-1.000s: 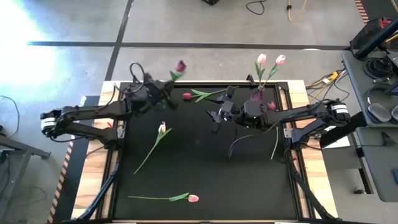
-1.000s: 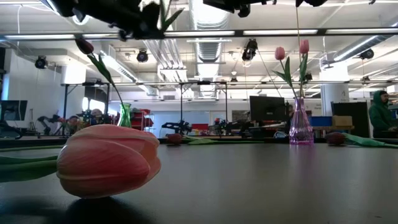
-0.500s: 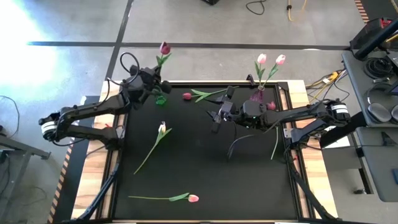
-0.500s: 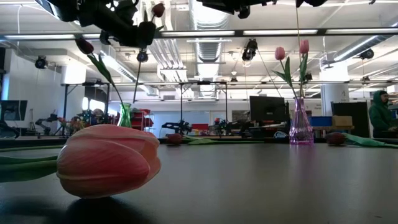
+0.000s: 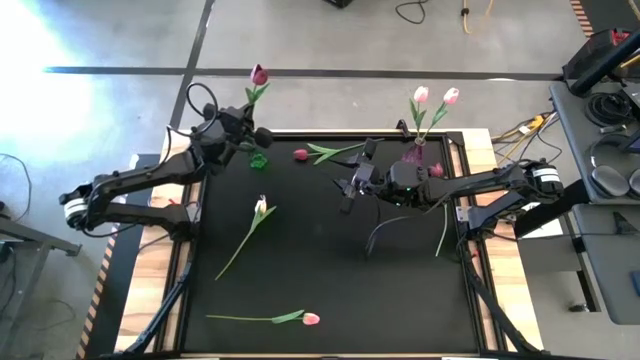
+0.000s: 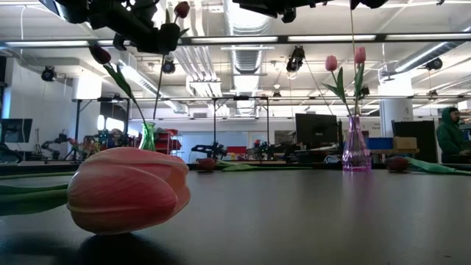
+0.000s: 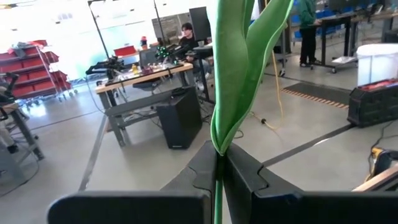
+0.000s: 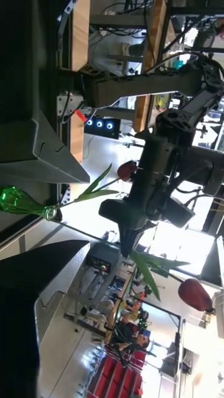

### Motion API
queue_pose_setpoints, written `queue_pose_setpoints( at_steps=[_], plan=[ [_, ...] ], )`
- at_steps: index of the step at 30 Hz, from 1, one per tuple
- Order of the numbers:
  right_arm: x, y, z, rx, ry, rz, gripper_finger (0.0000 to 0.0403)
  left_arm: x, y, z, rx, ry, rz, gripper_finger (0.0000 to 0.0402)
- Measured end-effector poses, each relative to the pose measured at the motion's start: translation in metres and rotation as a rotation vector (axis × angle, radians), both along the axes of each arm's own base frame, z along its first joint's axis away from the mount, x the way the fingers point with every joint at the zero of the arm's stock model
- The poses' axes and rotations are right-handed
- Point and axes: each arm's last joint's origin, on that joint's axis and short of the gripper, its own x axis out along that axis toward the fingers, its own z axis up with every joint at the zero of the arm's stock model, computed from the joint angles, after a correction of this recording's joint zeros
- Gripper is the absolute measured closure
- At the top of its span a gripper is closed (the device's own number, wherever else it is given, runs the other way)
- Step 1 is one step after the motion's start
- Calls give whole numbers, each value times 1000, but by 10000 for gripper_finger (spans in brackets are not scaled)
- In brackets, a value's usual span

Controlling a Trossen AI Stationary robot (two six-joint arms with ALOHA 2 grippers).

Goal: Sort flowers into vase by color
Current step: Put the red flower into the green vase

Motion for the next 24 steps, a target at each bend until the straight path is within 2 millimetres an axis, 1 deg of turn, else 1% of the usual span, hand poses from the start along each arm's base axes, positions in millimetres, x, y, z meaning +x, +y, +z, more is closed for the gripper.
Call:
queue_pose_setpoints(
  at_steps=[6, 14, 24],
  plan=[
    [0, 0, 0, 0, 0, 0, 252, -3, -1, -2, -21, 30, 5, 401],
    [0, 0, 0, 0, 0, 0, 252, -4, 3, -13, -67, 51, 25, 401],
    [0, 0, 0, 9, -3, 0, 252, -9, 10, -34, -119, 66, 37, 401]
  ],
)
